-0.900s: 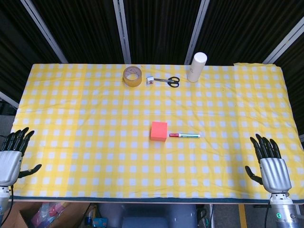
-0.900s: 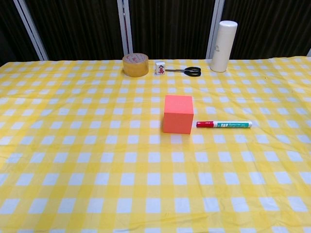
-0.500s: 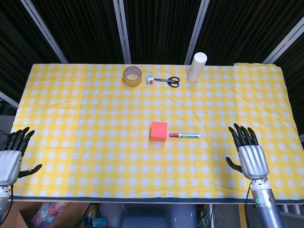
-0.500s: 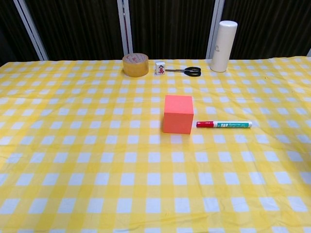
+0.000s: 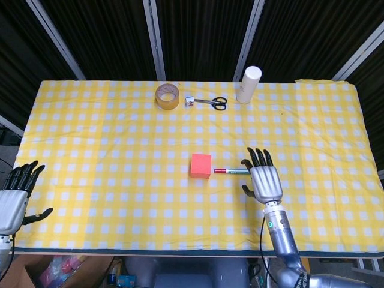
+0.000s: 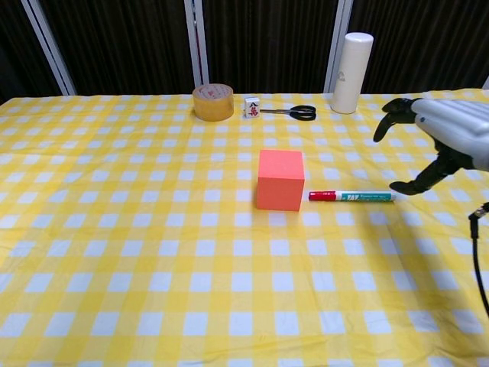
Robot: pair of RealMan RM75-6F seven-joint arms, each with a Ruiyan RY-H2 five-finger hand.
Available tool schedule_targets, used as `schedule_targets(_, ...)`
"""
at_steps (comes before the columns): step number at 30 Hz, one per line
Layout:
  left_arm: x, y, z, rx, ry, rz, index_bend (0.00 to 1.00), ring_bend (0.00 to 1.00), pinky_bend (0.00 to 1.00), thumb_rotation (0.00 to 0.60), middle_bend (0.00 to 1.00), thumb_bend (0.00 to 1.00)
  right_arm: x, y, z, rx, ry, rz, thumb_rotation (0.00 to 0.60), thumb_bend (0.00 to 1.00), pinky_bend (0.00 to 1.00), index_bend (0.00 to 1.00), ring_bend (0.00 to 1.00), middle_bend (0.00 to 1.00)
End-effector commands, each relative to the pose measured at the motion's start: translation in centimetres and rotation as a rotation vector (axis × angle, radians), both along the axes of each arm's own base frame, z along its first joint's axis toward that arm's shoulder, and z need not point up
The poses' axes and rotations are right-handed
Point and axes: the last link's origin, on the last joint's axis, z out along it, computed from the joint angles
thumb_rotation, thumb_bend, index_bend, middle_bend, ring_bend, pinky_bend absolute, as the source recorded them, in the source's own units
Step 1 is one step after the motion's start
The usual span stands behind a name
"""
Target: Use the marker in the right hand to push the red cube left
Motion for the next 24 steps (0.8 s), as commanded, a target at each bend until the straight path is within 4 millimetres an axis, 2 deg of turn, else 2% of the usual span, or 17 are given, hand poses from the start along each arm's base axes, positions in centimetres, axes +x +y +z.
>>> schedule_targets(1, -0.1, 0.0, 0.2, 0.003, -0.005, 0.0, 0.0, 0.0, 0.0, 0.6, 0.0, 0.0, 1.0, -1.9, -2.0, 0.01, -0.003, -0.006, 0.6, 0.31, 0.02, 0.35, 0.0, 0.12)
schedule_targets(11, -0.4, -0.3, 0.6, -0.006, -0.022, 0.009, 0.0, 0.0, 0.0, 0.6, 0.0, 0.0, 1.0, -3.4, -4.6, 0.043, 0.018, -0.026, 0.6, 0.31, 0.02, 0.38, 0.01, 0.14)
schedule_targets(24, -0.5, -0.4, 1.0, 0.003, -0.043, 0.012, 0.0, 0.0, 0.0, 0.6, 0.0, 0.0, 1.0, -4.7, -6.8, 0.072, 0.032, -0.051, 0.6, 0.31, 0.02, 0.4, 0.01, 0.14)
